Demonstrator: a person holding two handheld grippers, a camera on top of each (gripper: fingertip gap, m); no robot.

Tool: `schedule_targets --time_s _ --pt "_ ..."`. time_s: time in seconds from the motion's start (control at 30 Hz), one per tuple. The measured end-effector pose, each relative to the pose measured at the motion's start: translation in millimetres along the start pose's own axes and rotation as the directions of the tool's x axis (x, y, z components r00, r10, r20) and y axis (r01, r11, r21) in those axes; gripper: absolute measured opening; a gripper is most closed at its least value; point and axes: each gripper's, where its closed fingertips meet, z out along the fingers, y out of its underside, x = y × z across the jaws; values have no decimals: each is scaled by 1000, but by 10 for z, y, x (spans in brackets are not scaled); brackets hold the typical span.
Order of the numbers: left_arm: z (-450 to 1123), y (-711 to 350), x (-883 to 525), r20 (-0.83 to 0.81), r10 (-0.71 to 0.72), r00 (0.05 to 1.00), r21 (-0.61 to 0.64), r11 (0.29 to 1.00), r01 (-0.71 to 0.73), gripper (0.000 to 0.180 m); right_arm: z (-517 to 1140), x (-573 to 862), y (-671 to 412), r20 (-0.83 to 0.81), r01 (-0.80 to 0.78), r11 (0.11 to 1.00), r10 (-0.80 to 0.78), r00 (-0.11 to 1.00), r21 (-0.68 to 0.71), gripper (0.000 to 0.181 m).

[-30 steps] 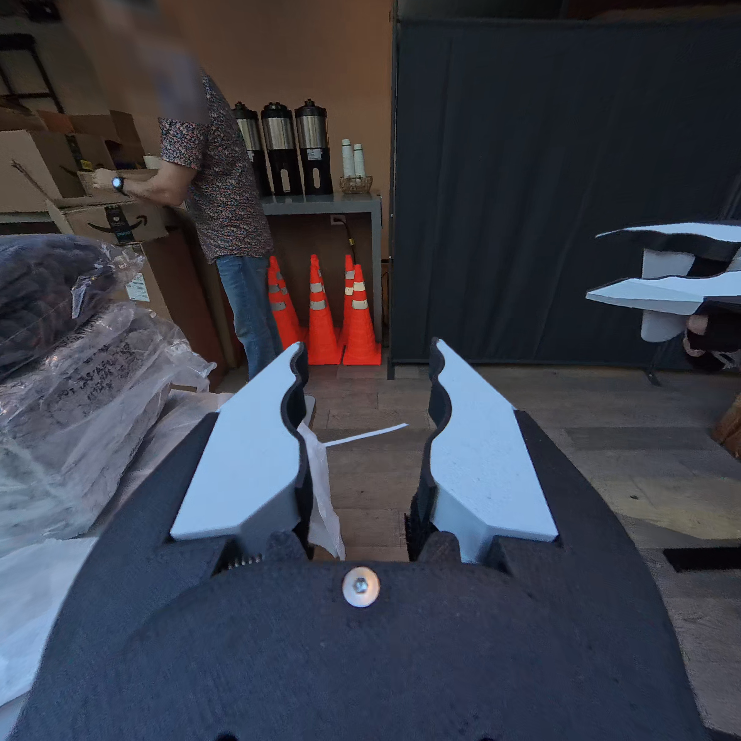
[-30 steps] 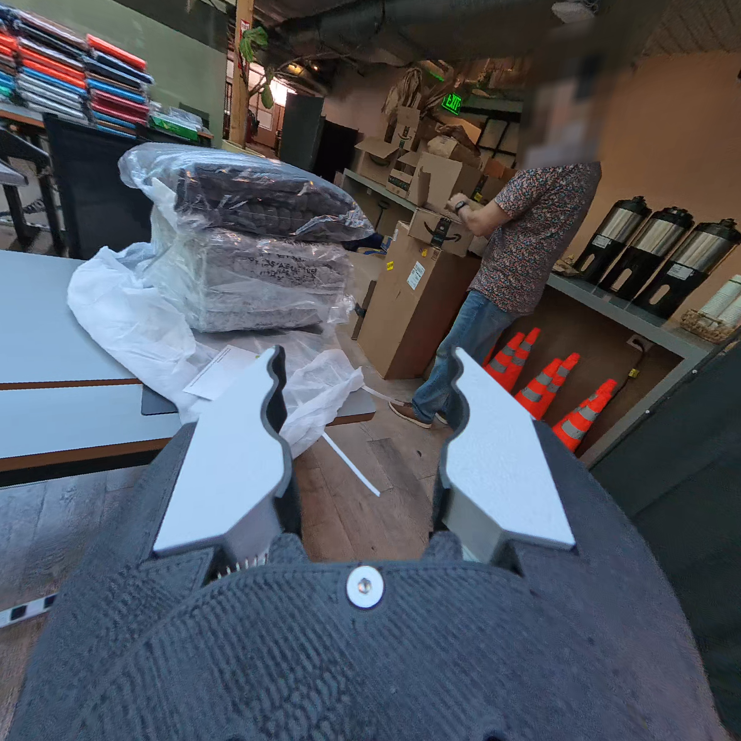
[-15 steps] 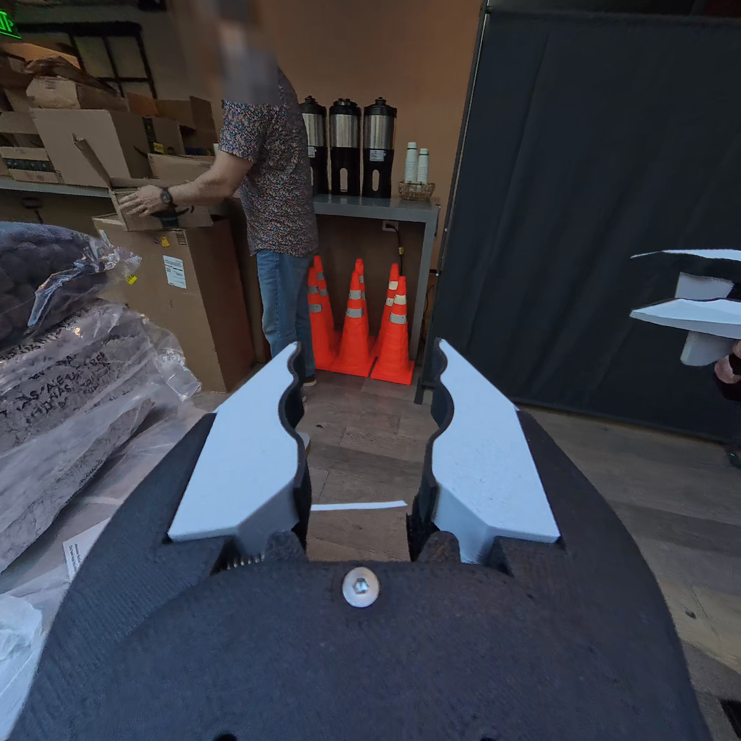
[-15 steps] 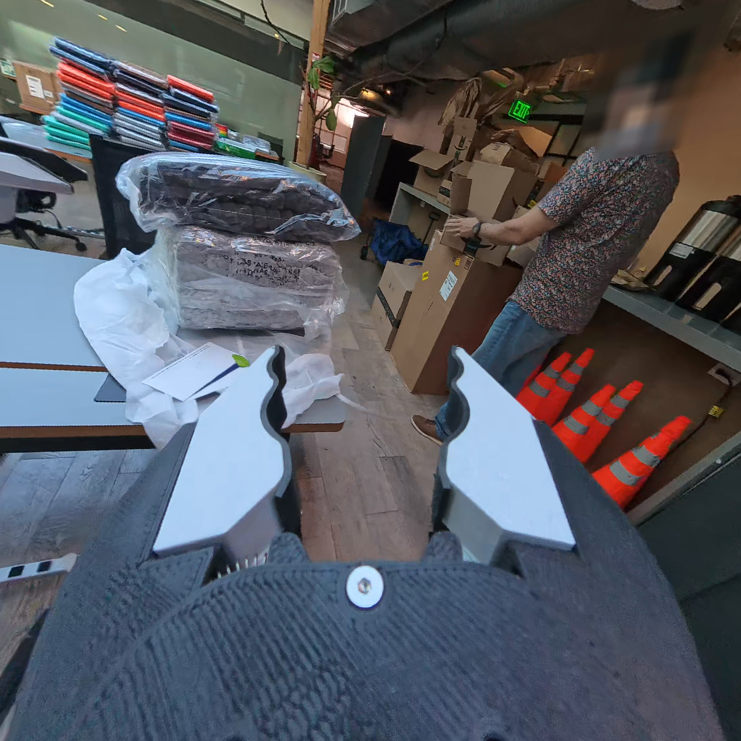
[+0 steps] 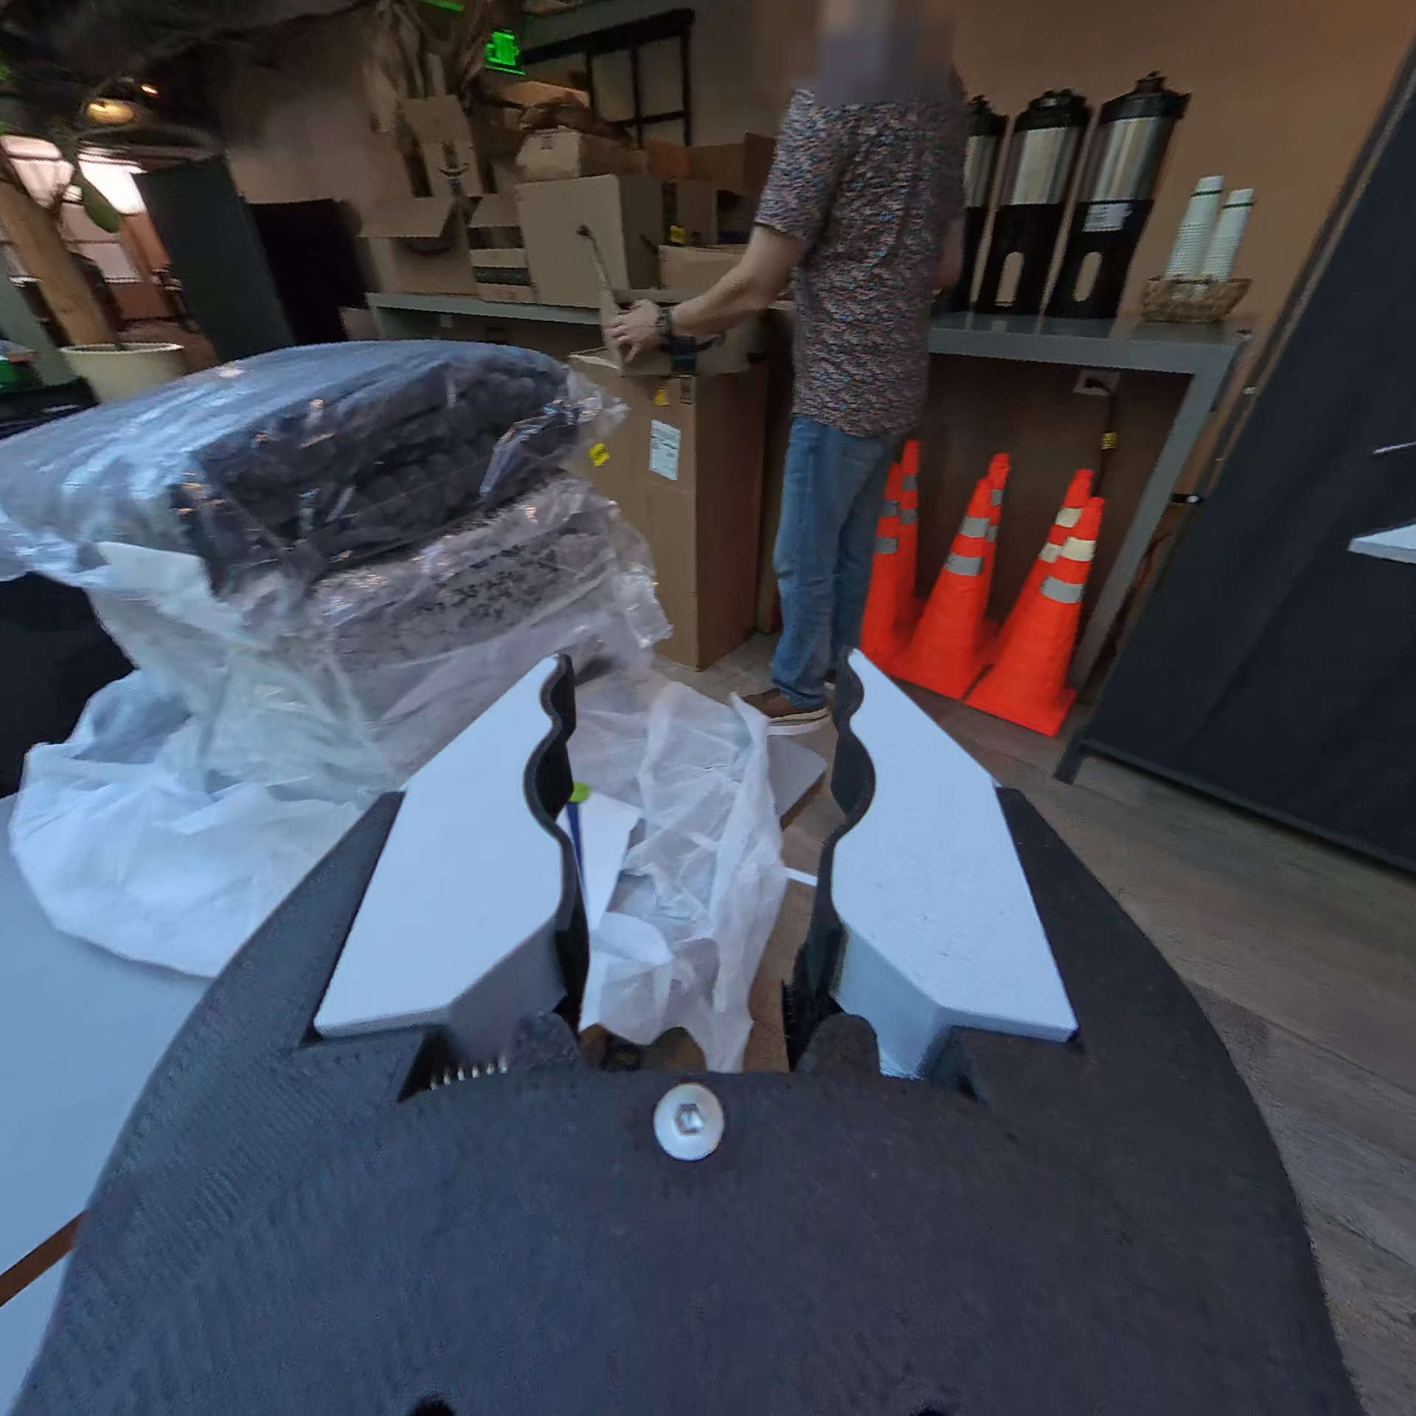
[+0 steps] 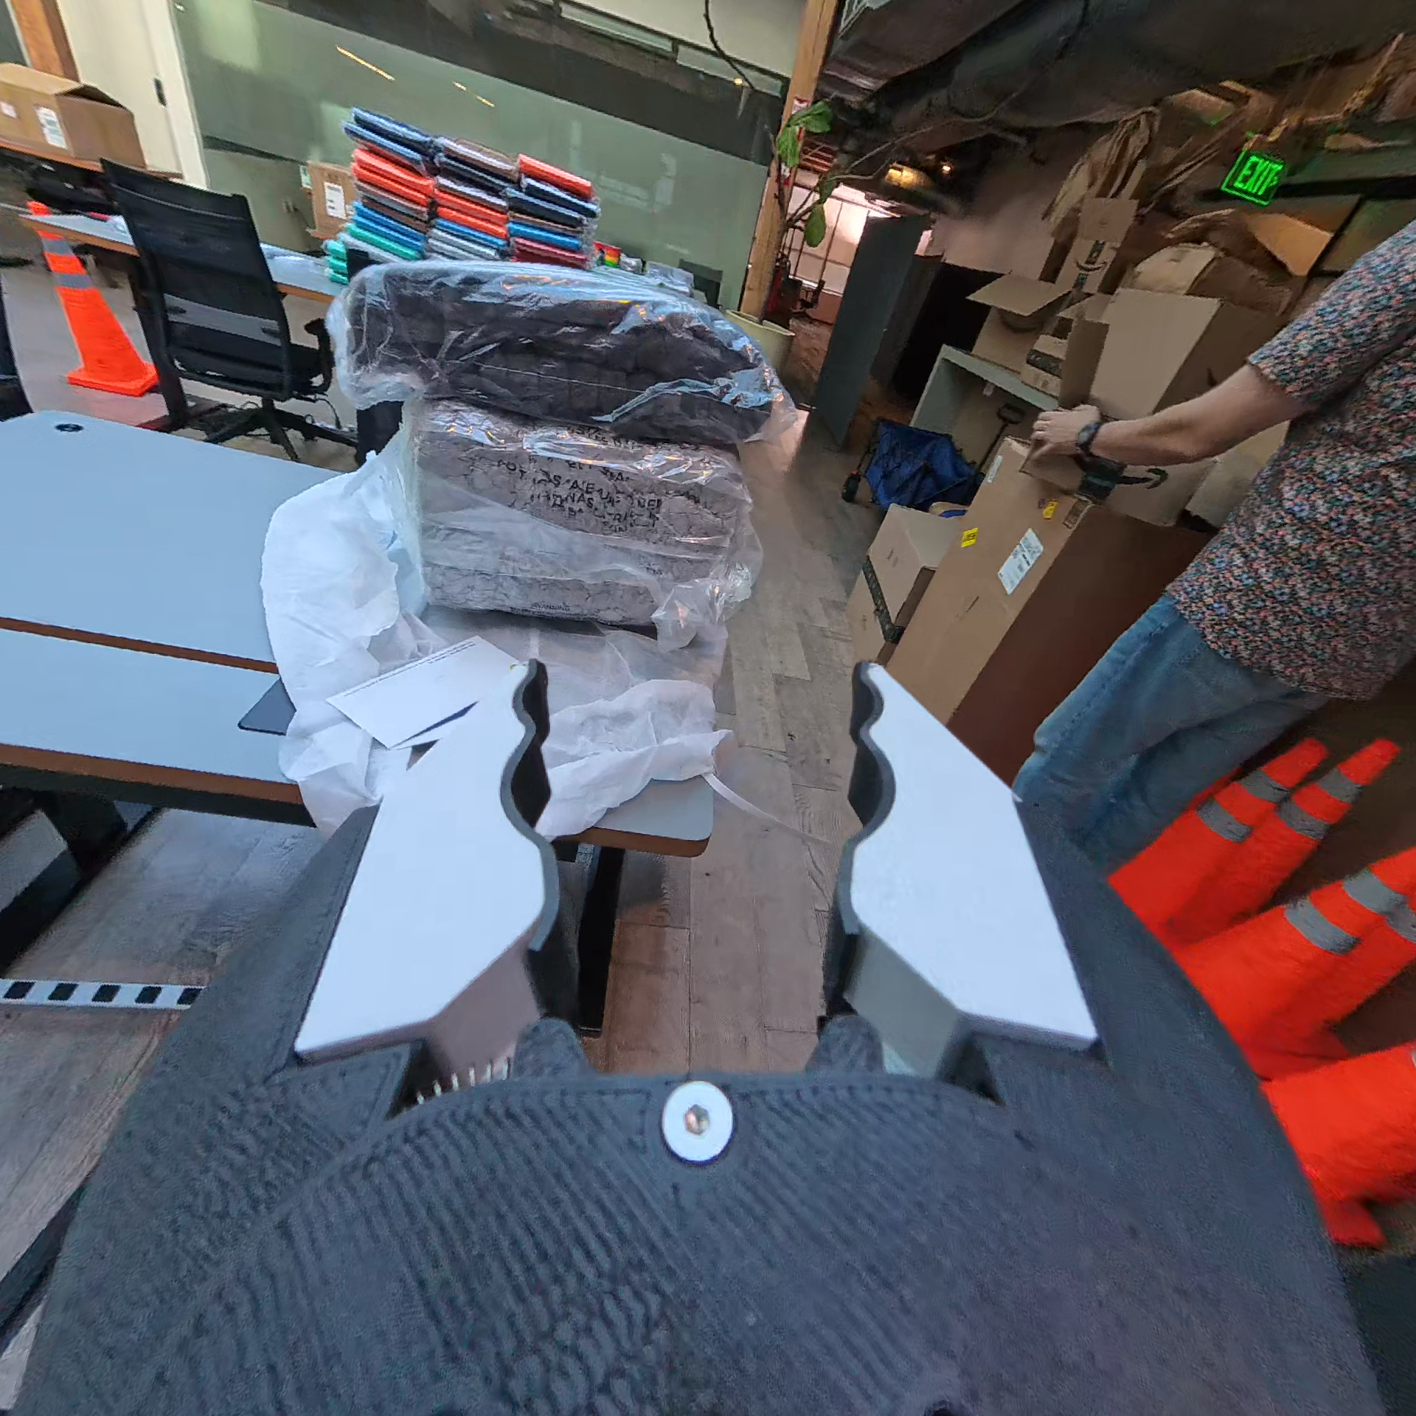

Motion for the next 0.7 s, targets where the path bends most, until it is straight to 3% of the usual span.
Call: schedule_targets --time_s 0.23,0.47,0.57,0.7 --pt "-230 142 -894 154 -13 988 -12 1000 15 68 631 -258 -200 61 156 986 -159 985 53 72" --pt "-259 385 -1062 199 -41 979 -54 997 53 67 1171 -628 -146 161 140 989 -145 976 41 68" --pt "-182 615 -1010 208 -66 976 -91 992 86 67 1377 -751 35 210 66 998 -65 975 3 66" --pt "-36 1177 -922 233 -72 970 -236 963 128 66 1670 -948 591 237 -34 983 77 969 -180 66"
